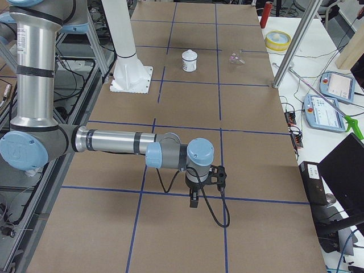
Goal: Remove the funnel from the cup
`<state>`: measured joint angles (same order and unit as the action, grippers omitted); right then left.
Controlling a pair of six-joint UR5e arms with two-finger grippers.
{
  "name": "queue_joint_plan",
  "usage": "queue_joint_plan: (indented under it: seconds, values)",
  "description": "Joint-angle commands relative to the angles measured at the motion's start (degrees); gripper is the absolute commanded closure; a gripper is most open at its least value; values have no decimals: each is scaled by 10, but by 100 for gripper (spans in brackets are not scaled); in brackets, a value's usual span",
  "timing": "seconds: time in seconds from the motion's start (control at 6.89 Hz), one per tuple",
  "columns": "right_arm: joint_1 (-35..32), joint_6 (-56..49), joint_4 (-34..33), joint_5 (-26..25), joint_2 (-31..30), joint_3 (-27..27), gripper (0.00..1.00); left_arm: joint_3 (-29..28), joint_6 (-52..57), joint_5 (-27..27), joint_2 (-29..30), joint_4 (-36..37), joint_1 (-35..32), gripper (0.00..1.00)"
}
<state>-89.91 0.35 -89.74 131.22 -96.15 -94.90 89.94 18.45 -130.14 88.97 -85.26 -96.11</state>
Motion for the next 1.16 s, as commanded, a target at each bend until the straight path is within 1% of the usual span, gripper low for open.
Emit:
queue_joint_plan:
  seconds: [0.0,0.44,0.58,1.02]
  values:
    - [0,0,0,0,0,0,0,16,-4,-6,3,46,-6,0]
    - [0,0,0,0,0,0,0,26,1,-8,-4,43,-6,0]
    - [0,0,0,0,0,0,0,38,1,-6,-6,44,-7,0]
    - [0,0,0,0,0,0,0,42,1,-6,-6,45,-7,0]
